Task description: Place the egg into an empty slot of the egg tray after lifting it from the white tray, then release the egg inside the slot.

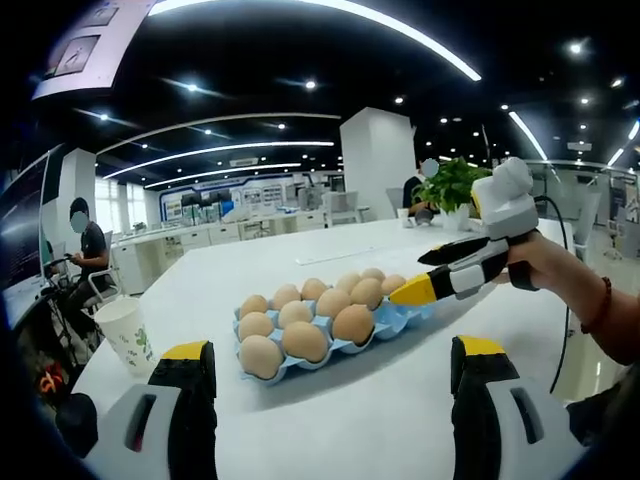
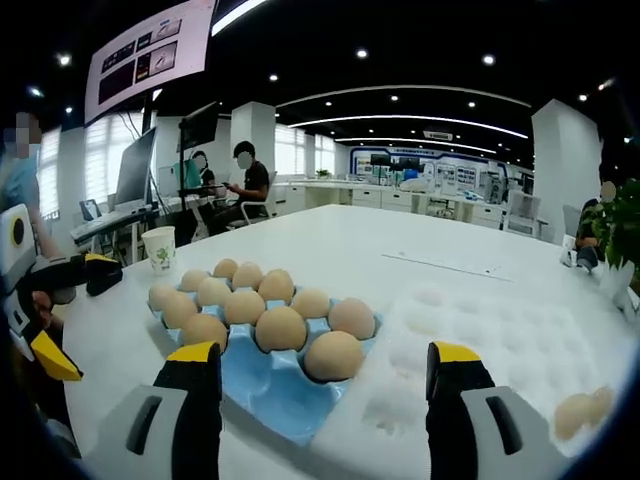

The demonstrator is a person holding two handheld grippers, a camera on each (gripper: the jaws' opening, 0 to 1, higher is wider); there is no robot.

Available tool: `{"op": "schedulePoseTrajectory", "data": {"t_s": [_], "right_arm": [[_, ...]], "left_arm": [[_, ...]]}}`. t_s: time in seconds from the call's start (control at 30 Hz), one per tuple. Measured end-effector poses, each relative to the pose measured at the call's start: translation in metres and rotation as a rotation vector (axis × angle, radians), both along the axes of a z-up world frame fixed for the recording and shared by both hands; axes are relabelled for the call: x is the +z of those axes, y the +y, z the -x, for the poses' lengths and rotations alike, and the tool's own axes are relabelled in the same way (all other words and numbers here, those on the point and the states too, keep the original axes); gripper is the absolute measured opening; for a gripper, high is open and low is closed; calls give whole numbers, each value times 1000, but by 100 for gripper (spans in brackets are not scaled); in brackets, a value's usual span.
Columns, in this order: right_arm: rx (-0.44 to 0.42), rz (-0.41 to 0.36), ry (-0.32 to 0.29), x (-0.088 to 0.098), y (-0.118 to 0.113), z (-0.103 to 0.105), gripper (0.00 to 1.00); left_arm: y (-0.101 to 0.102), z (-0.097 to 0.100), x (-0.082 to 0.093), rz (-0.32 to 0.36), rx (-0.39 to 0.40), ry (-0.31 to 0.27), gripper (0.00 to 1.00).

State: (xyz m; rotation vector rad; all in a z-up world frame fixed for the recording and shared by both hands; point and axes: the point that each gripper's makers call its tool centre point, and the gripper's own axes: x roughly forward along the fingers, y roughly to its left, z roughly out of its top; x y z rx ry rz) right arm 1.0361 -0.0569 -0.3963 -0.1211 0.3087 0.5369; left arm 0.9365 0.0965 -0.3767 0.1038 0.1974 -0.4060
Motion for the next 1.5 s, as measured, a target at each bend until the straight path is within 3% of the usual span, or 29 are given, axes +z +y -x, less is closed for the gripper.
{"op": "schedulePoseTrajectory", "data": {"t_s": [0.6, 1.23, 1.5], "right_arm": [[-94, -21, -17, 0, -55, 6, 86], [-181, -8, -6, -2, -99, 10, 84], [-242, -26, -45, 8, -122, 11, 77]], "left_arm": [[-6, -3, -2, 55, 7, 19, 100], [-2, 0, -3, 43, 8, 22, 100], [0, -1, -1, 55, 25, 18, 100]]}}
